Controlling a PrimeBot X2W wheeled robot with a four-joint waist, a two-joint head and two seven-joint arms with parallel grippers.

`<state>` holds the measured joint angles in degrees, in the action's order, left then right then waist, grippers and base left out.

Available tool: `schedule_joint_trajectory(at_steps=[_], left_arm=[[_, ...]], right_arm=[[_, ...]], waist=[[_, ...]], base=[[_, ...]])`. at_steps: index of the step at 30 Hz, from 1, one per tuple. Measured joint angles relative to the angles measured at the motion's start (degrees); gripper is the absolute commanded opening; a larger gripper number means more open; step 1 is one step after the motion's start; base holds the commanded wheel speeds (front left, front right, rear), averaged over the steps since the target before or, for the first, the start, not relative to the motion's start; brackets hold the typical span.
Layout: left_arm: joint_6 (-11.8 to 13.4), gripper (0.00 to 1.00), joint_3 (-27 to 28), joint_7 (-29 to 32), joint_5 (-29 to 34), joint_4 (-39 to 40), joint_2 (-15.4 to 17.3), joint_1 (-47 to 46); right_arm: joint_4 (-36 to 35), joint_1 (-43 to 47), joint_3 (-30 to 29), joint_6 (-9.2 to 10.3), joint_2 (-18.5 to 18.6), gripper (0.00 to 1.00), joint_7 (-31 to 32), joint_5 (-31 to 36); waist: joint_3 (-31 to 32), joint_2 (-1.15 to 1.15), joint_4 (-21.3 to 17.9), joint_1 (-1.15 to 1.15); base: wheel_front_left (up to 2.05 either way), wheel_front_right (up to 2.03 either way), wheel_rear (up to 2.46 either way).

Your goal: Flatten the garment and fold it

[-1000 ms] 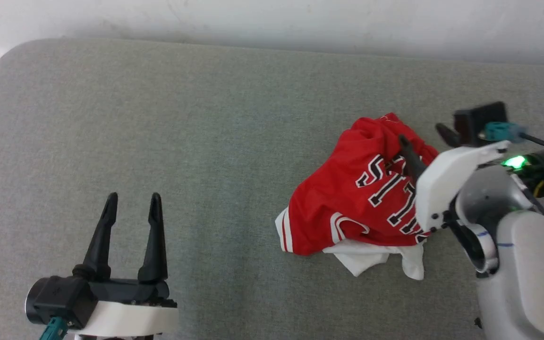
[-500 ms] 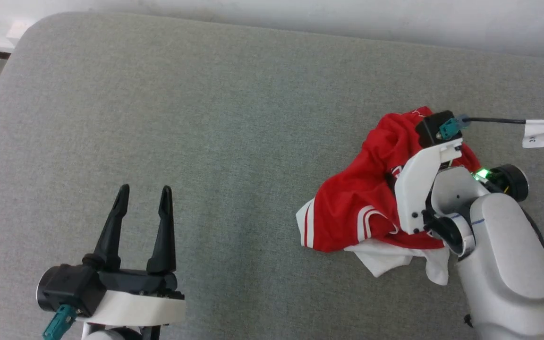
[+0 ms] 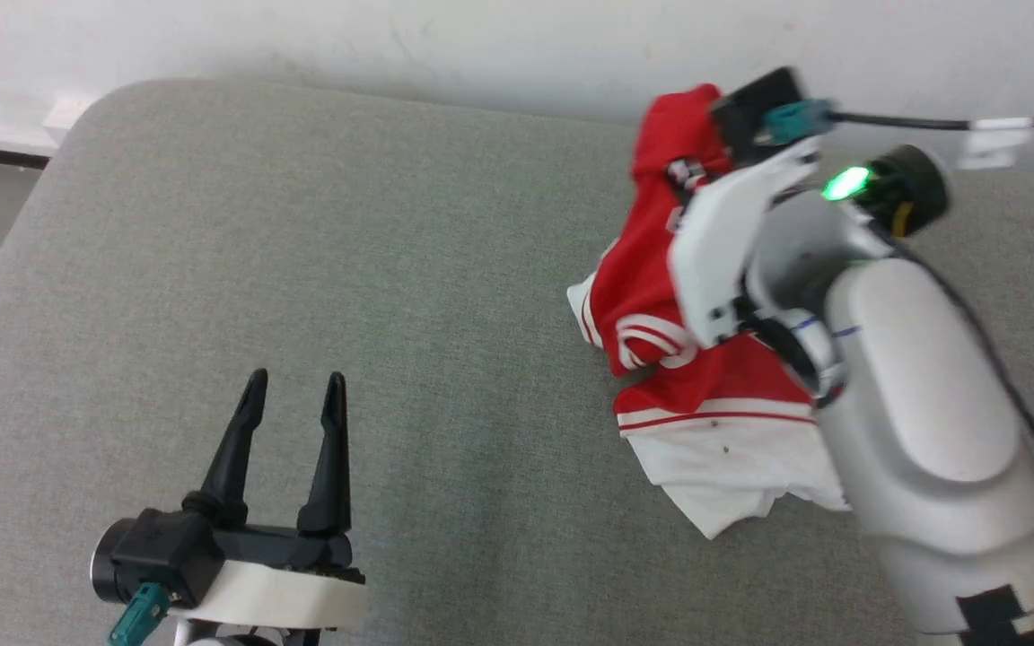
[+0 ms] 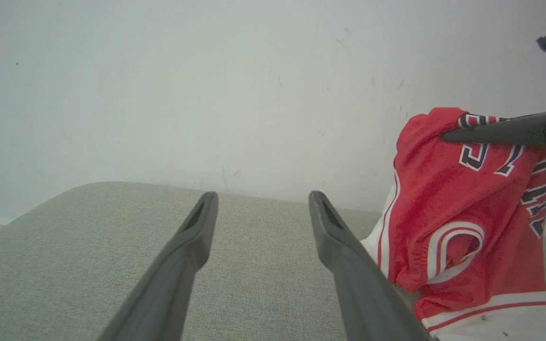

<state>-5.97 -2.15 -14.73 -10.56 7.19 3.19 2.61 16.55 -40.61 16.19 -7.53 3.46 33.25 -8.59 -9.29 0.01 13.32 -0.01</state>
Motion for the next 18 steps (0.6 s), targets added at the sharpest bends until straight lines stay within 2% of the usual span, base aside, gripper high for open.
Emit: schedule_joint_trajectory(at_steps=[6,10,13,18], left_arm=[[0.04,1.00,-1.14,0.00,-0.24,-0.71,-0.01,0.35],[0.04,1.00,-1.98,0.00,-0.52,-1.33,-0.03,0.35],[0.04,1.00,-2.25,0.00,-0.63,-1.96,-0.03,0.34],[0.23,1.00,-2.40,0.00,-0.63,-2.49,-0.04,0.47]], right_arm=[[6.55,-1.08,12.29,0.00,-0.41,0.00,-3.36,-7.10],[11.83,0.23,18.47,0.00,-0.55,0.00,-5.66,-12.72],[16.00,0.77,20.92,0.00,-0.57,1.00,-6.68,-13.74],[17.93,0.62,19.89,0.00,-0.60,1.00,-10.61,-14.44]], waist=[[0.50,0.00,1.15,0.00],[0.07,0.00,2.35,0.01],[0.02,0.00,3.04,0.01],[1.16,0.00,2.99,0.01]], base=[[0.00,0.00,0.00],[0.00,0.00,0.00],[0.00,0.00,0.00],[0.00,0.00,0.00]])
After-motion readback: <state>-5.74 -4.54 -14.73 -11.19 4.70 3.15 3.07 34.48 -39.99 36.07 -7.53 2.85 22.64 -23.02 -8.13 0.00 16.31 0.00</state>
